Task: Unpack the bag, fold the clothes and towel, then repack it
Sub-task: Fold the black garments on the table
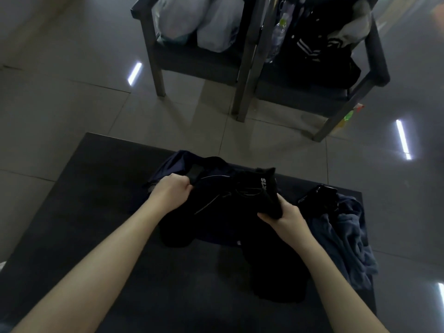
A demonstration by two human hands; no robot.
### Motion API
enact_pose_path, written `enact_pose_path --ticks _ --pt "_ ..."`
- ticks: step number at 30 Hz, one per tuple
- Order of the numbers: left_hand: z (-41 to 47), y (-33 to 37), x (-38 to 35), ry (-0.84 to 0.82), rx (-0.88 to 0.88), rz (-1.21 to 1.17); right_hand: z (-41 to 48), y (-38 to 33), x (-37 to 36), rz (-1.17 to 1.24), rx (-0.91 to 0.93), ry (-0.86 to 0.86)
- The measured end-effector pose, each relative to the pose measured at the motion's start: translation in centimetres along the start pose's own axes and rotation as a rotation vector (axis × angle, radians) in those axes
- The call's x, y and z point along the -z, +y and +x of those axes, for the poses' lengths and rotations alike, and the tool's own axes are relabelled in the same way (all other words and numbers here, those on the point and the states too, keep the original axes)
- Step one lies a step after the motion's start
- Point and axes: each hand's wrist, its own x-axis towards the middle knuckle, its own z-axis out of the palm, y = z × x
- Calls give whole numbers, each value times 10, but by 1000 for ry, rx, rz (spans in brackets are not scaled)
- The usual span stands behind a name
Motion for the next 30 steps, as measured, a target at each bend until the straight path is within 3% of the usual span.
enact_pose_path --ticks 6,13,18,22,25,30 --pt "-37 9 12 86 63 -77 -11 -28 20 -214 86 18" --pt "-37 -10 25 138 206 -124 -28 -55 -25 -508 460 -28" --pt "-30 -14 29 139 160 -125 -31 -45 -72 -732 600 -211" --pt "-25 -17 30 141 157 -109 -35 -35 -79 -764 618 -369" --pt "-22 -22 28 137 159 -132 -34 -45 -69 -717 660 -389" --pt "-29 -32 23 51 145 -230 -3 -79 -64 -721 638 -222"
